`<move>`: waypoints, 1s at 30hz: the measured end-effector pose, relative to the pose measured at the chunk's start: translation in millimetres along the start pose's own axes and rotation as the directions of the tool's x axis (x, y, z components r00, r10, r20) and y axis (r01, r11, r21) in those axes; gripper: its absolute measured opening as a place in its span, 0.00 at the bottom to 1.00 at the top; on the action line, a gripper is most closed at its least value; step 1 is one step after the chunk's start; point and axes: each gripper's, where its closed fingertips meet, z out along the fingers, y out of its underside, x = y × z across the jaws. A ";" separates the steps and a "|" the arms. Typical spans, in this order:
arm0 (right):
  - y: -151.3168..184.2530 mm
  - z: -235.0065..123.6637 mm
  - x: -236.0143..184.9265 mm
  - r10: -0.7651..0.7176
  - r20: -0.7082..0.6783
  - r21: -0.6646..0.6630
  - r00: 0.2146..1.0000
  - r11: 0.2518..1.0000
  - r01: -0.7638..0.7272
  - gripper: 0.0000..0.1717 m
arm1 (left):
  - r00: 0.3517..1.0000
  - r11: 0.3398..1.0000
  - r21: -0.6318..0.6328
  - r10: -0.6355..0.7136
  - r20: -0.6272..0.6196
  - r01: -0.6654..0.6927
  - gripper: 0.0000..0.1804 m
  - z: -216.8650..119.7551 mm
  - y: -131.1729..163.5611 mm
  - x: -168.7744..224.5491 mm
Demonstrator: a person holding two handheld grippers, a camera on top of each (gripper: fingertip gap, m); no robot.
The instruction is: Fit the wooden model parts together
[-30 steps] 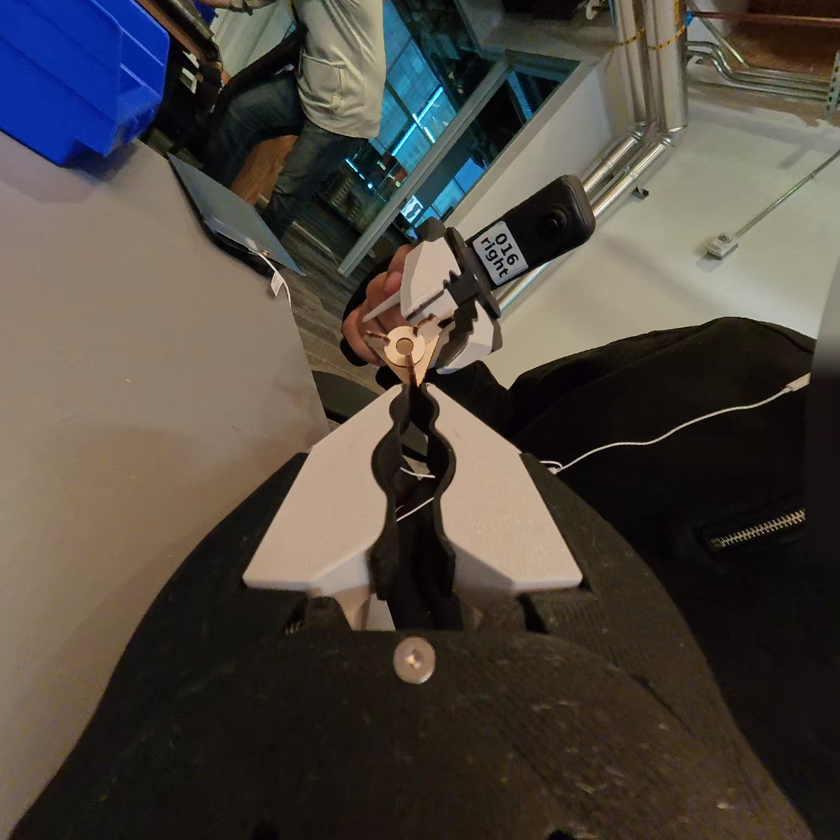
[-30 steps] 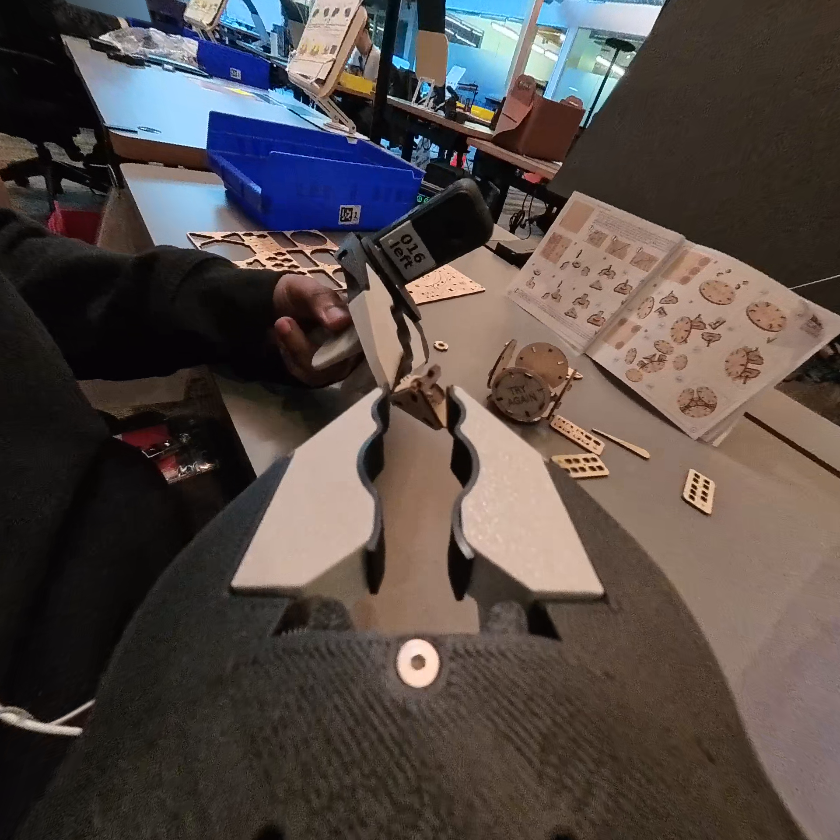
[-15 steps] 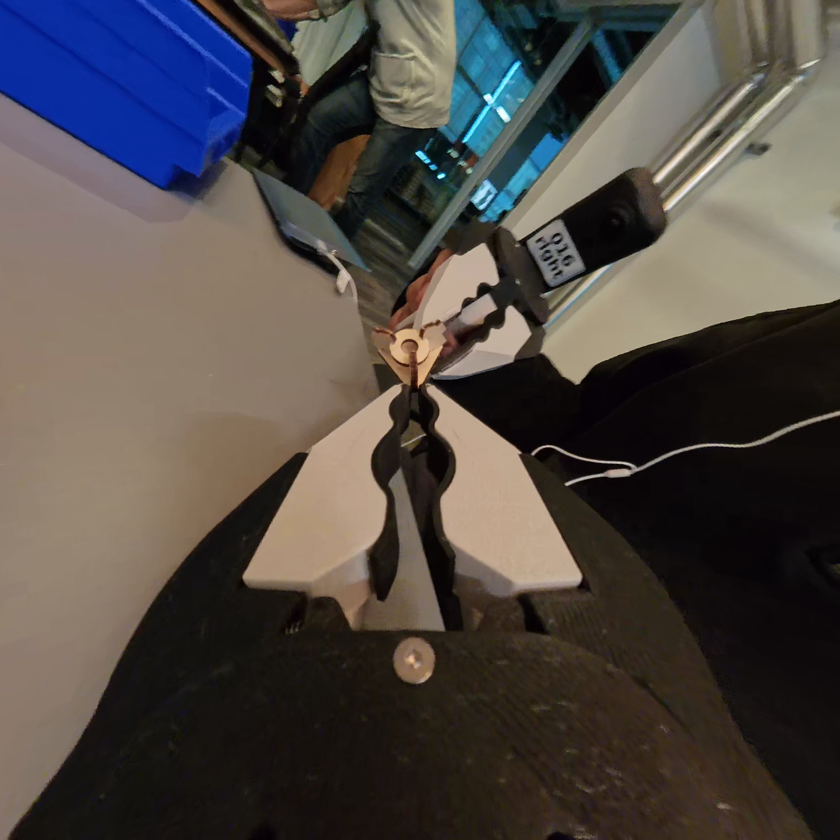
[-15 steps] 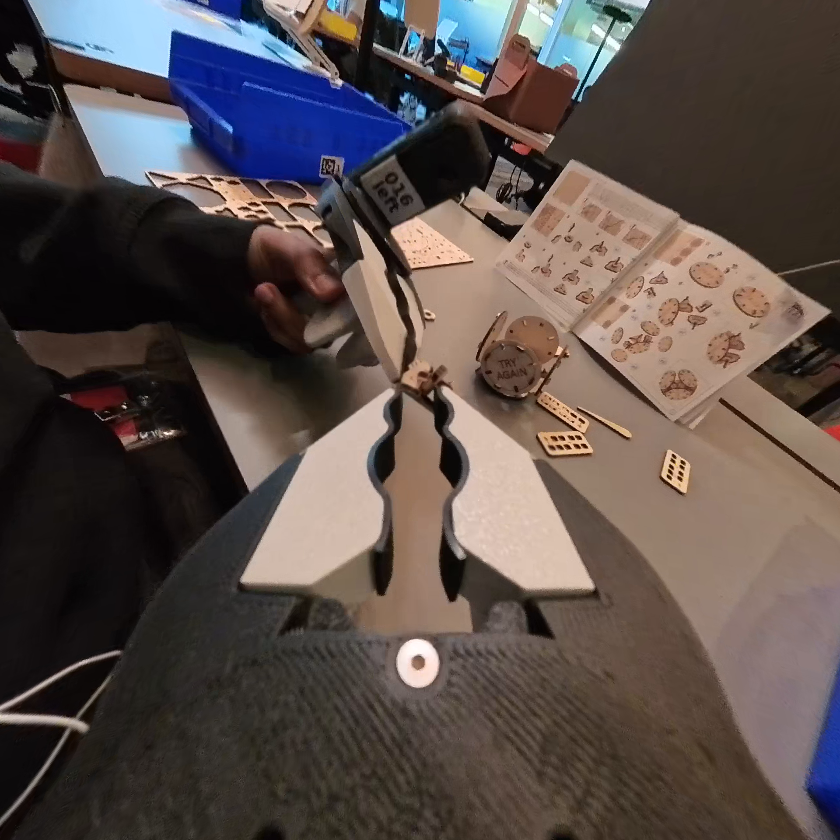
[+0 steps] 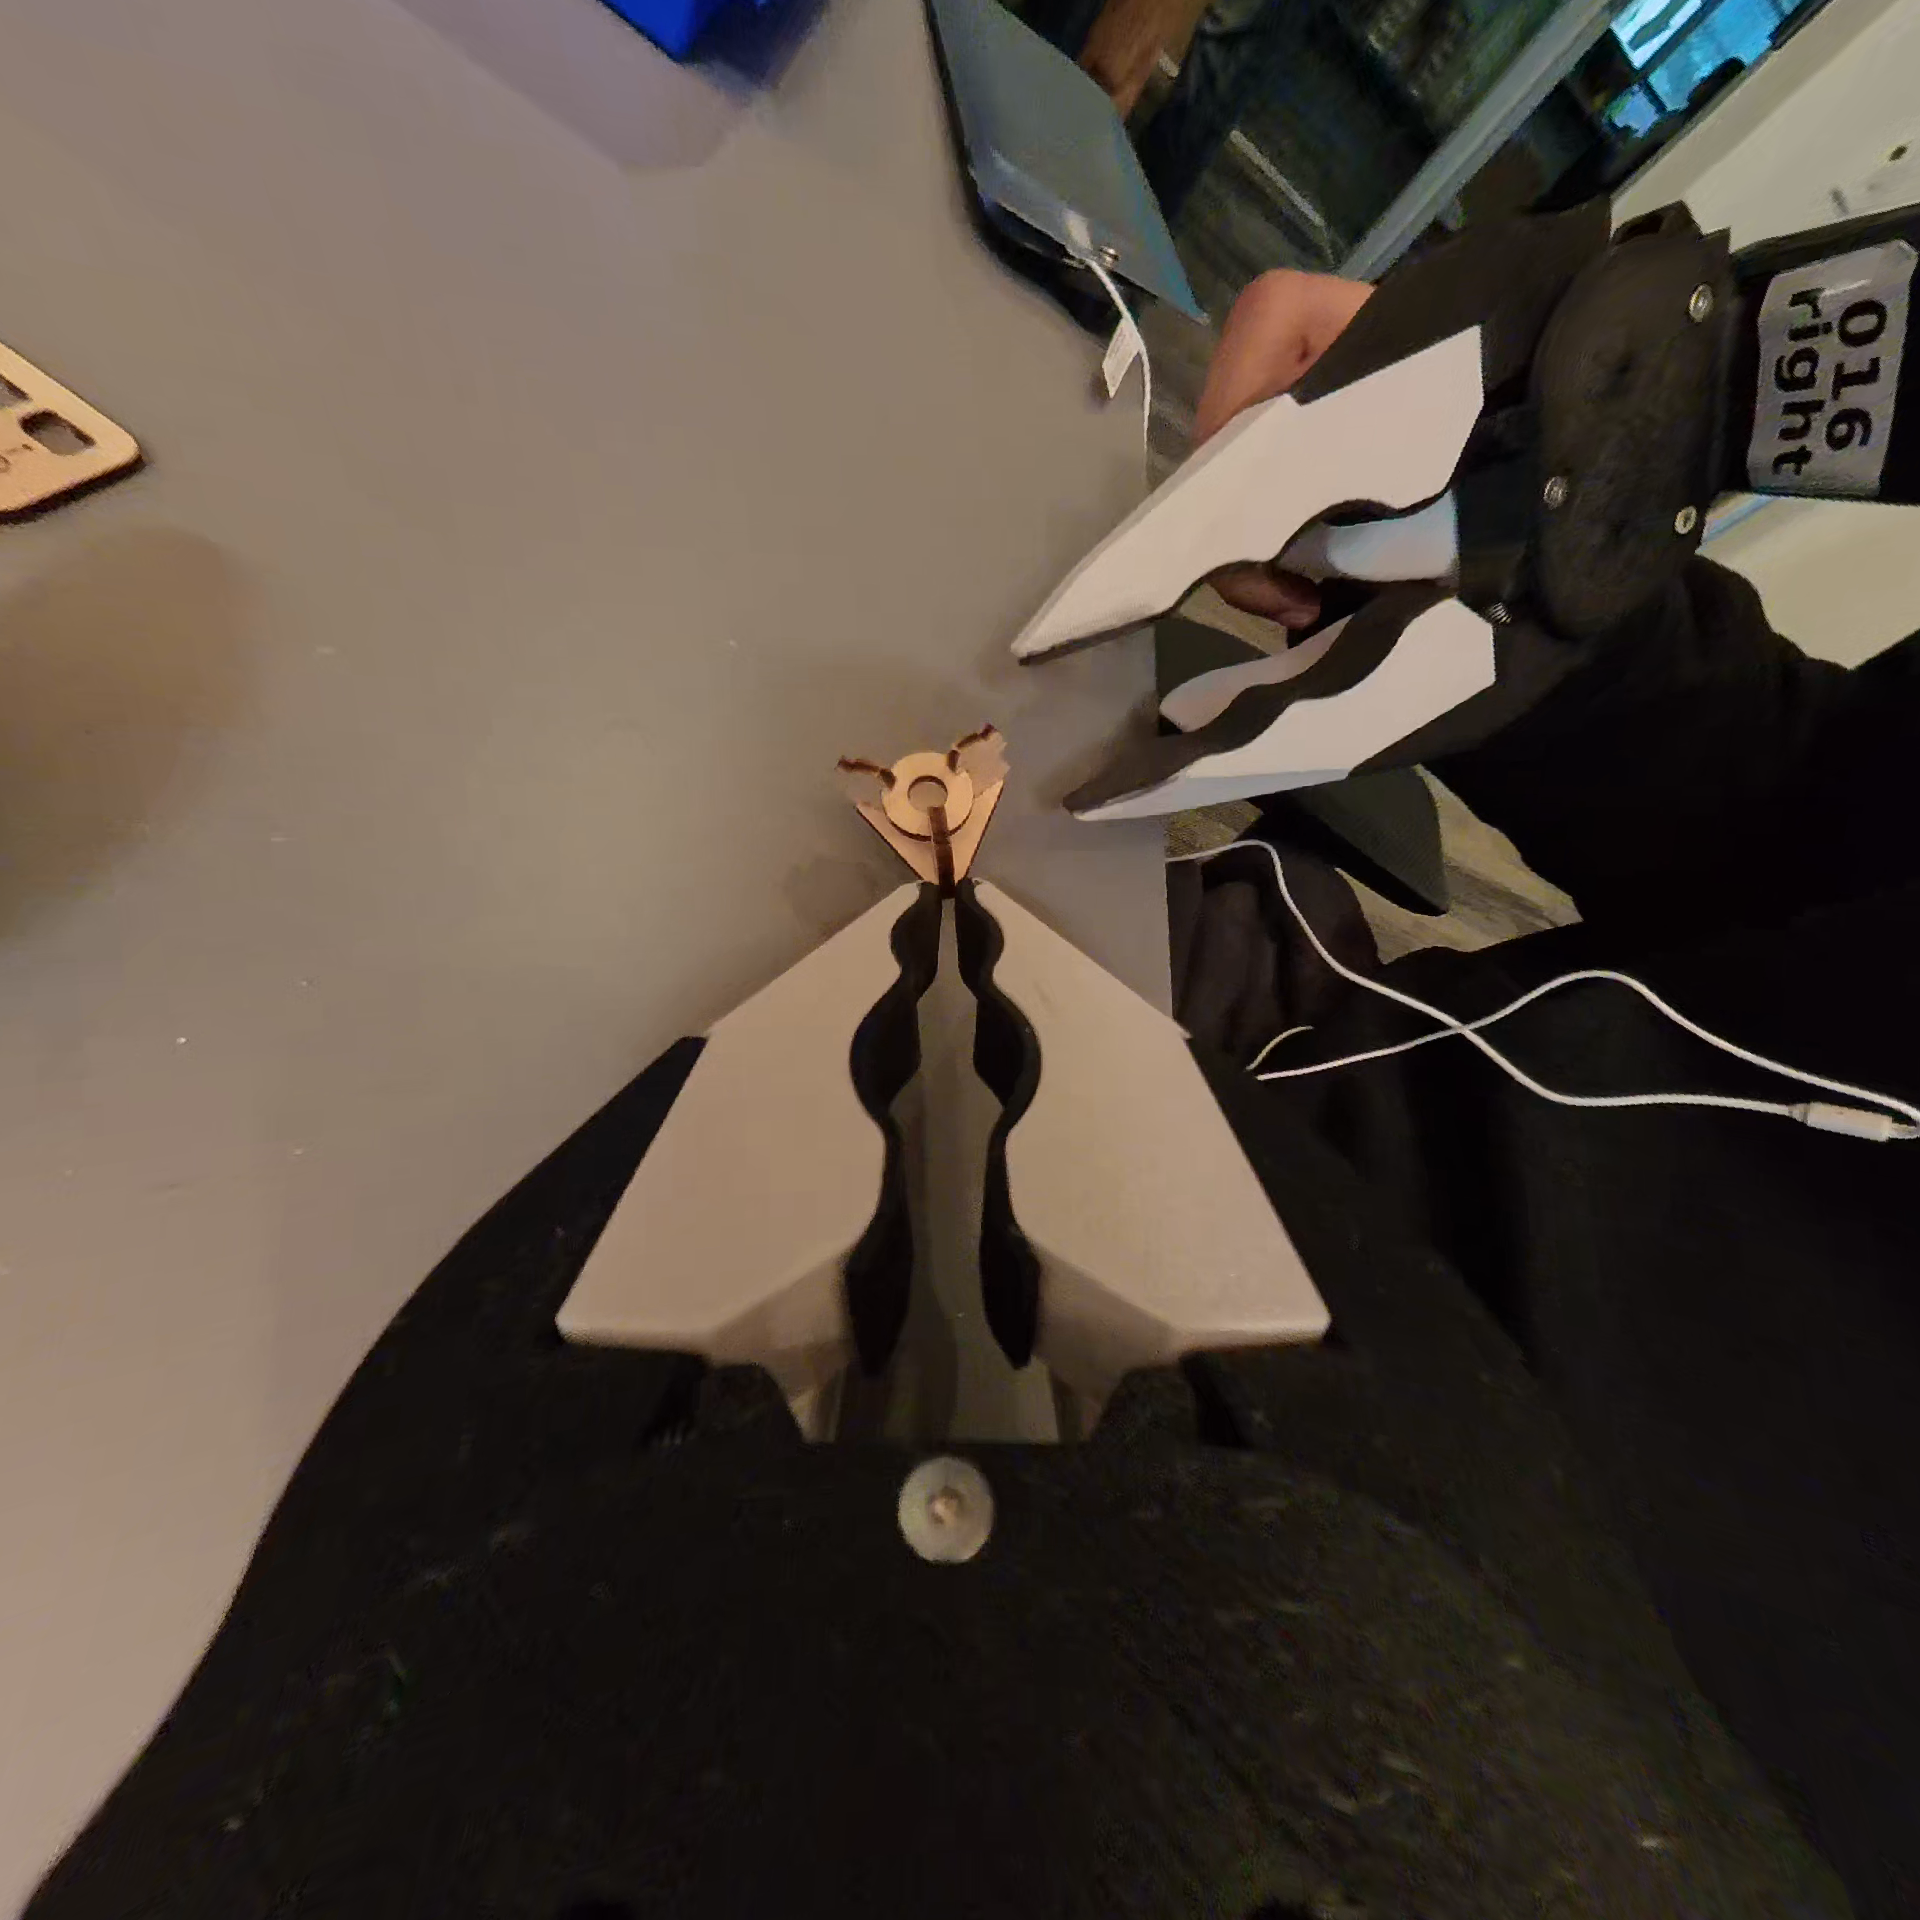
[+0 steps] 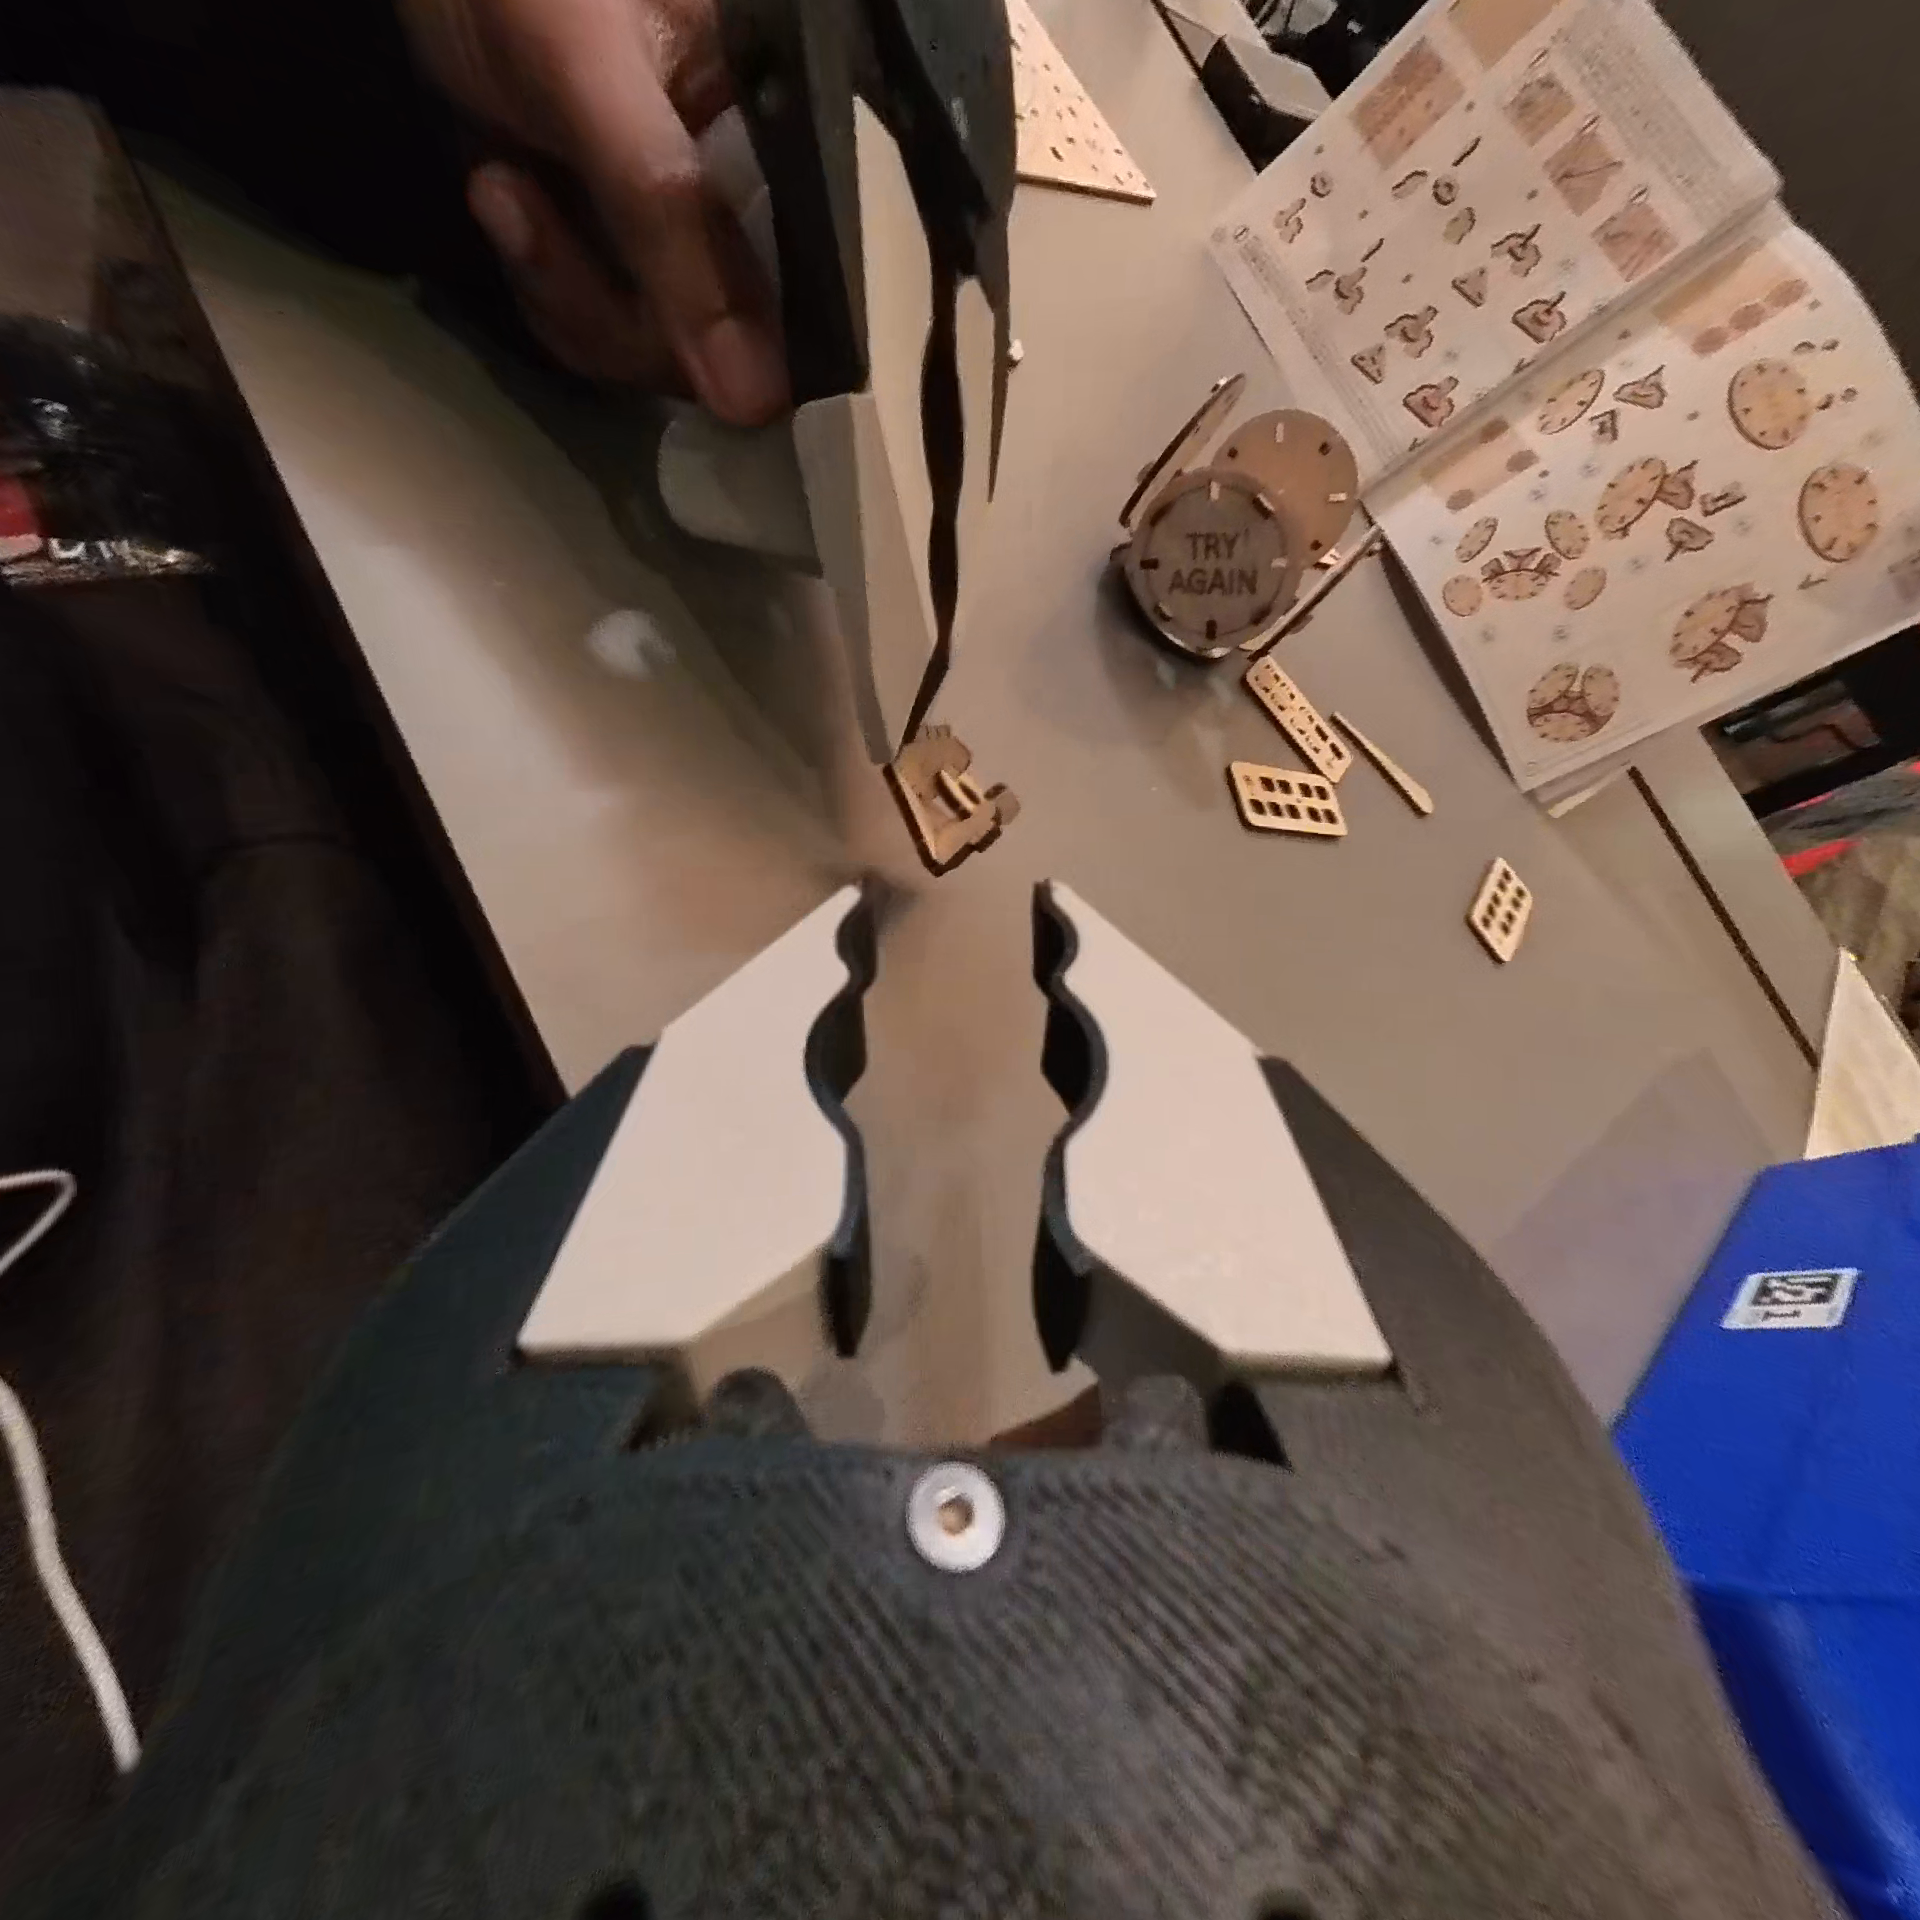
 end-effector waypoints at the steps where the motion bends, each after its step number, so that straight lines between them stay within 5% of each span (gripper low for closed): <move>1: 0.0 0.4 -3.0 -0.020 0.016 -0.002 1.000 1.000 0.020 0.17 | 1.000 1.000 -0.005 -0.014 0.003 0.014 0.00 0.3 0.8 -1.6; 7: 11.2 5.9 -5.8 -0.334 0.041 -0.104 0.942 0.936 0.337 0.17 | 0.998 0.992 -0.130 0.007 0.066 0.002 0.00 6.9 17.9 -8.8; 15: 8.4 18.7 -13.4 -0.588 0.127 -0.082 0.799 0.796 0.599 0.16 | 0.998 0.992 -0.130 0.005 0.062 0.003 0.00 7.2 17.7 -8.4; 24: 6.8 22.2 -16.1 -0.713 0.145 -0.071 0.686 0.684 0.726 0.10 | 0.999 0.991 -0.135 0.006 0.043 -0.001 0.00 7.8 18.3 -6.1; 30: 6.8 21.6 -15.7 -0.672 0.198 -0.088 0.714 0.713 0.696 0.10 | 1.000 0.992 -0.128 -0.013 0.024 0.016 0.00 7.5 17.4 -5.6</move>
